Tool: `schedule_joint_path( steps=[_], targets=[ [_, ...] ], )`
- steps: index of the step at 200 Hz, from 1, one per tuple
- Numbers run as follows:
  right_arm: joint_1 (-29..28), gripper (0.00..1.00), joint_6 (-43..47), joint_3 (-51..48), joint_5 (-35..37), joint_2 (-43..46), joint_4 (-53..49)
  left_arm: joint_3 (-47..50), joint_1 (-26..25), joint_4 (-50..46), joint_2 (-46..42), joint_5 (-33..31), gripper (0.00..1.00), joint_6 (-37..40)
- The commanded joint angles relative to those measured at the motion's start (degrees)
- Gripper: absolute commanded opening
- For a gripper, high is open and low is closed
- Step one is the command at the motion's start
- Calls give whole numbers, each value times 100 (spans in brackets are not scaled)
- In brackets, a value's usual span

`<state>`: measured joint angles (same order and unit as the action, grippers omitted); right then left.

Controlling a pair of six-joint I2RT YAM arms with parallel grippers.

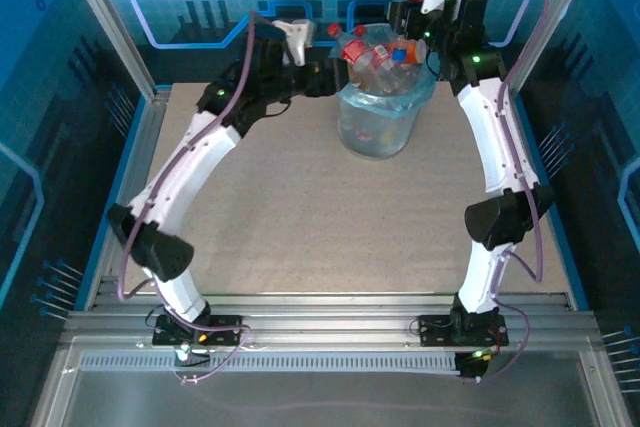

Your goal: Put the plastic bottles in the bin

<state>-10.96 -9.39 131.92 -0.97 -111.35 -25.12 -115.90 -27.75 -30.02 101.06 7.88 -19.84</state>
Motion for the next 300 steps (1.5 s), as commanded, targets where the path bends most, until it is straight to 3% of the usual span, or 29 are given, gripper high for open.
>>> schedule_joint_path(
  steps=[1, 31, 74, 147, 200, 260, 300],
  targets=[
    [210, 55, 49, -124, -691, -378, 803, -774, -41, -343, 513, 284, 85, 253],
    [235, 55, 616, -792, -519, -296, 1286, -928, -39, -426, 797, 268, 85, 198],
    [348, 56, 883, -2398, -428, 226, 2808, -908, -41, -431, 897, 240, 85, 208],
    [503, 56, 1085, -2538, -533, 185, 2943, -1049, -45, -347, 1133, 237, 86, 102],
    [551, 65, 1280, -3767, -903, 441, 4348, -1119, -46, -345, 1206, 195, 86, 92],
    [556, 82, 1221, -3716, -1085, 746, 4355, -1113, -38, -295, 1206, 179, 86, 129],
    [558, 81, 990, -2933, -1197, 535, 3680, -1112, -31, -303, 1215, 163, 87, 169]
  ],
)
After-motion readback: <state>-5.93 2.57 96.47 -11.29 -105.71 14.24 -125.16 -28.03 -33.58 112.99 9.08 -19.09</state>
